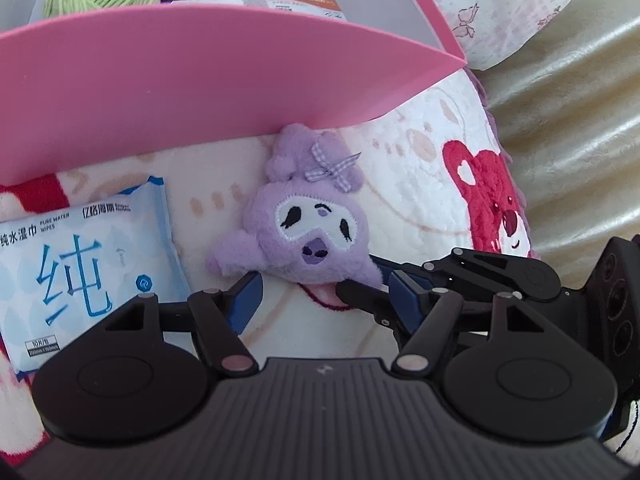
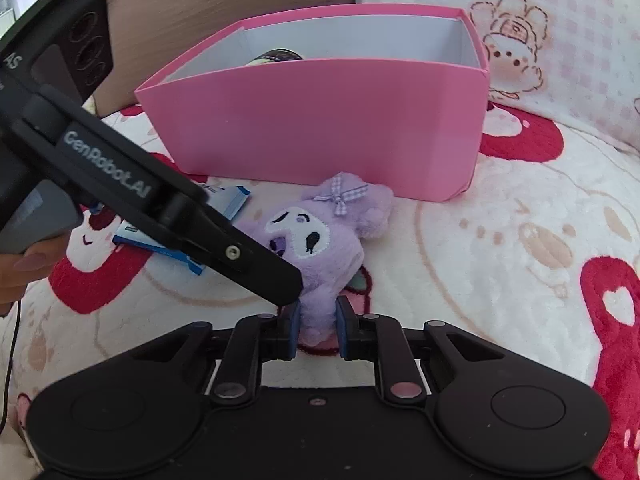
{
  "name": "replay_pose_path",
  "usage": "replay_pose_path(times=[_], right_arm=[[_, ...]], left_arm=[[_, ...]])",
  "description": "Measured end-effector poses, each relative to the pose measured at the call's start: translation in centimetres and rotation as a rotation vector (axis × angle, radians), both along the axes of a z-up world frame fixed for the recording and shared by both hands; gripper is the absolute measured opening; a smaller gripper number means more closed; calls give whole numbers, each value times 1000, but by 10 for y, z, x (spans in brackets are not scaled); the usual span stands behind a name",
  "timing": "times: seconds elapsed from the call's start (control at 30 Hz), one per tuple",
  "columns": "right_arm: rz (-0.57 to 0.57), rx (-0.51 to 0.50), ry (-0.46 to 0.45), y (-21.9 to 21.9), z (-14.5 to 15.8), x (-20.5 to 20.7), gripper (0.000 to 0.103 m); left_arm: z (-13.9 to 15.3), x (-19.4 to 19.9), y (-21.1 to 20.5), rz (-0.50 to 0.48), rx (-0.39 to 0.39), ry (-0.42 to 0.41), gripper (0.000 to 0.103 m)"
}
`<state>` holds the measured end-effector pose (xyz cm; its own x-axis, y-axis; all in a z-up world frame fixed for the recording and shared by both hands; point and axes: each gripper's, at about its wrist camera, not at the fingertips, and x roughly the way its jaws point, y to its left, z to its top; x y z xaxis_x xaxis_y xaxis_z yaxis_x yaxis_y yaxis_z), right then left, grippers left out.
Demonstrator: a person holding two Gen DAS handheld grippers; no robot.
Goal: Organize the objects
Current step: 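Lower the open left gripper around the purple plush toy's head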
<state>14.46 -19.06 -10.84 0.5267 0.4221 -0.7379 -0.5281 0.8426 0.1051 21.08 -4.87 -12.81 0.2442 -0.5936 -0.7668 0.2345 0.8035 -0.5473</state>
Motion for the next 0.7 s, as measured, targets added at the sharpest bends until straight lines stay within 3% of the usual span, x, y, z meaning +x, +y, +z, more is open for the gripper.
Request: replay_pose_path(times=[0.23, 0.4, 0.5, 0.6, 0.7], right_arm=[[18, -16, 52, 11, 4, -5, 18], [73, 72, 119, 24, 13, -15, 18], [119, 70, 132, 34, 16, -21, 18], [203, 41, 168, 38, 17, -24, 28], [252, -17, 119, 36, 22, -27, 39]], left_arm=[[-3, -4, 10, 22, -27, 8, 69], [-4, -8, 20, 55, -32, 12, 69], [-7, -10, 27, 74, -56, 30, 66], [-8, -14, 29, 65, -54, 24, 57], [-11, -16, 28, 55, -49, 13, 54]])
